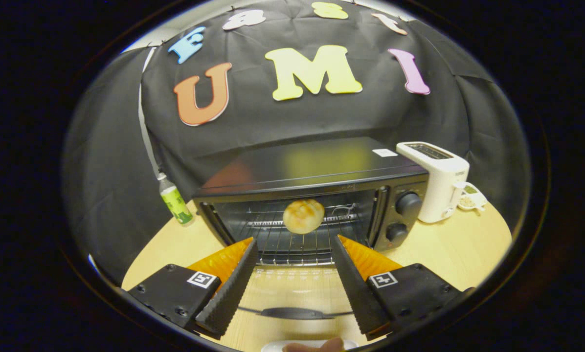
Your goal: Open the toaster oven, put the food inside, and close the toaster oven door.
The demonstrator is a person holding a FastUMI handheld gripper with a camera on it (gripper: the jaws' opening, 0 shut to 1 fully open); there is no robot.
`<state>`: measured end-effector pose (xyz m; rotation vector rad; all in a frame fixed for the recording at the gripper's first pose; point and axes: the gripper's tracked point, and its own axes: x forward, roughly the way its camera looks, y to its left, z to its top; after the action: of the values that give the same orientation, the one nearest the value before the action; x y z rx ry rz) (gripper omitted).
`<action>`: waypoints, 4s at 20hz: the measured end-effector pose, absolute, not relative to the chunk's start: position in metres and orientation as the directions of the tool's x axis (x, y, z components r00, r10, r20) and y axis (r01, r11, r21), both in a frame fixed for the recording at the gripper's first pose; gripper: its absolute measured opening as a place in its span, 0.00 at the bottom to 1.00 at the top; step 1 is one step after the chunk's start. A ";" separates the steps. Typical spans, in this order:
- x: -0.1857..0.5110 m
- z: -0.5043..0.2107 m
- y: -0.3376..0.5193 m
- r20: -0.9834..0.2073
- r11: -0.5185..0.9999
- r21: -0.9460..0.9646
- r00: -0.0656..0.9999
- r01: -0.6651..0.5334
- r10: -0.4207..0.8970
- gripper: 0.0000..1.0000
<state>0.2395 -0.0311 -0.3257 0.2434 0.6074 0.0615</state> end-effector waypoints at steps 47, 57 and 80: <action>0.135 -0.446 0.002 -0.794 0.979 0.204 0.588 0.018 0.154 0.99; 0.148 -0.406 0.000 -0.729 0.977 0.214 0.665 -0.007 0.164 0.99; 0.195 -0.165 -0.037 -0.272 0.992 0.124 0.962 0.020 0.015 0.99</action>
<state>0.1954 -0.0374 -0.1647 0.1265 0.2757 -0.0028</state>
